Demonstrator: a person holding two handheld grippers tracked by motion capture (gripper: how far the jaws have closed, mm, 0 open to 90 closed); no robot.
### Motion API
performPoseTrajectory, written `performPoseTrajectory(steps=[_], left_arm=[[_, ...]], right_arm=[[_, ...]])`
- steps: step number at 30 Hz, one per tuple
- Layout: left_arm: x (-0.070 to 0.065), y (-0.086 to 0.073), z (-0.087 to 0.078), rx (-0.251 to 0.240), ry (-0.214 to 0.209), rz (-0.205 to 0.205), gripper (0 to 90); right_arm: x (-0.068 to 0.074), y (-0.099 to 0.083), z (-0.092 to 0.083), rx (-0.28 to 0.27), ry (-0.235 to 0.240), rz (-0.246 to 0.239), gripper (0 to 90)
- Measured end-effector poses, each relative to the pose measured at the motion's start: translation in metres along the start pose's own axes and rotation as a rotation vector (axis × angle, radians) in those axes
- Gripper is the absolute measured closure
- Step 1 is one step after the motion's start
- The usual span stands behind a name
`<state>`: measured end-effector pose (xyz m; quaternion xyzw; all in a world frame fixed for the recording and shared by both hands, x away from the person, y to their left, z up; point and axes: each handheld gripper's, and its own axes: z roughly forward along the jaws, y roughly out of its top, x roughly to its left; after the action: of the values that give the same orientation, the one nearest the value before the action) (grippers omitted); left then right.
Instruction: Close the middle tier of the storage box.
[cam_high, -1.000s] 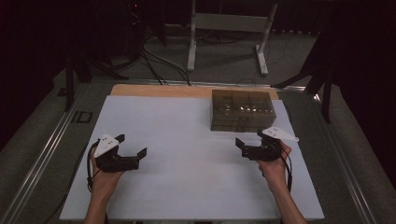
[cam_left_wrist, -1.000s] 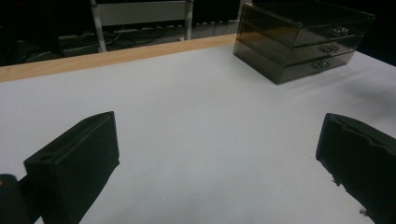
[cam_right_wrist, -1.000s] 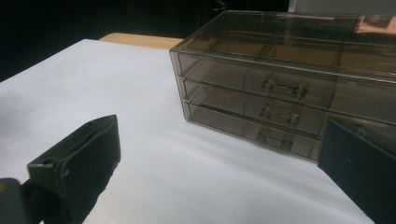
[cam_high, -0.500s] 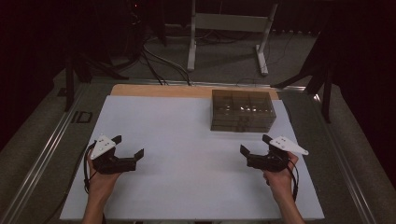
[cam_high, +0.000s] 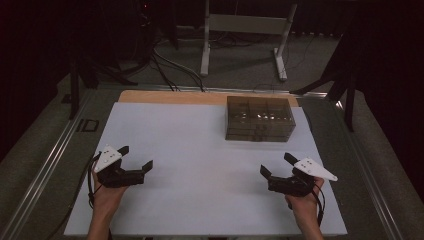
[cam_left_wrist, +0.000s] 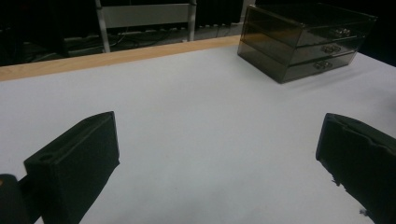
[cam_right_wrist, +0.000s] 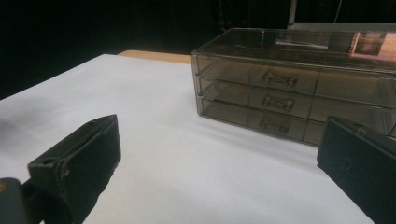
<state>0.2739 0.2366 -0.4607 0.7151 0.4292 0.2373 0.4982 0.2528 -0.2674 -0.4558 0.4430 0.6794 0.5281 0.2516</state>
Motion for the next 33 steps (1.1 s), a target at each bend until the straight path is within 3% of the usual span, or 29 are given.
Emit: performPoseTrajectory(steps=[14, 33], left_arm=[[0.0, -0.002, -0.004, -0.009, -0.002, 0.012, 0.9], [-0.002, -0.004, -0.007, -0.039, 0.004, 0.023, 0.9]], right_arm=[[-0.003, -0.012, -0.016, -0.031, -0.012, -0.018, 0.0], [-0.004, -0.02, -0.015, -0.021, 0.018, -0.035, 0.0]])
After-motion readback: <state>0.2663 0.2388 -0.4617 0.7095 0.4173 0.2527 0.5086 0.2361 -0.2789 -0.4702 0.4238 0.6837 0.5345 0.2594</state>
